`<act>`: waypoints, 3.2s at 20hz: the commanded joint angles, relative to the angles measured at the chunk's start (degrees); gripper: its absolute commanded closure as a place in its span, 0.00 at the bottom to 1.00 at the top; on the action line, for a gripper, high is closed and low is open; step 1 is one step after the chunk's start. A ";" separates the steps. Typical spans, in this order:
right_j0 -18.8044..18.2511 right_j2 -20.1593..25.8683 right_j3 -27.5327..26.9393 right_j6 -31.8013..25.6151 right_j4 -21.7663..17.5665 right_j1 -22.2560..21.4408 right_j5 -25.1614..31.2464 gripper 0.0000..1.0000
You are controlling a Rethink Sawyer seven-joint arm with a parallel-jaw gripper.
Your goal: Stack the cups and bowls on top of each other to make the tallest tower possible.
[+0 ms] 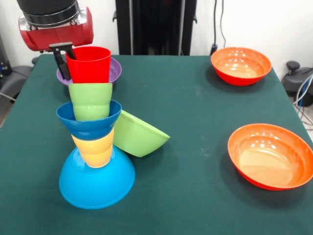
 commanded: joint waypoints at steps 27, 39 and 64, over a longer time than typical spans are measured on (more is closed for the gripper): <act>-1.68 -4.53 13.09 -3.30 -0.59 1.66 -29.39 1.00; -1.86 -5.14 13.80 -4.56 0.39 4.49 -29.01 1.00; 1.14 -7.97 9.96 -1.32 -2.26 12.28 -39.45 1.00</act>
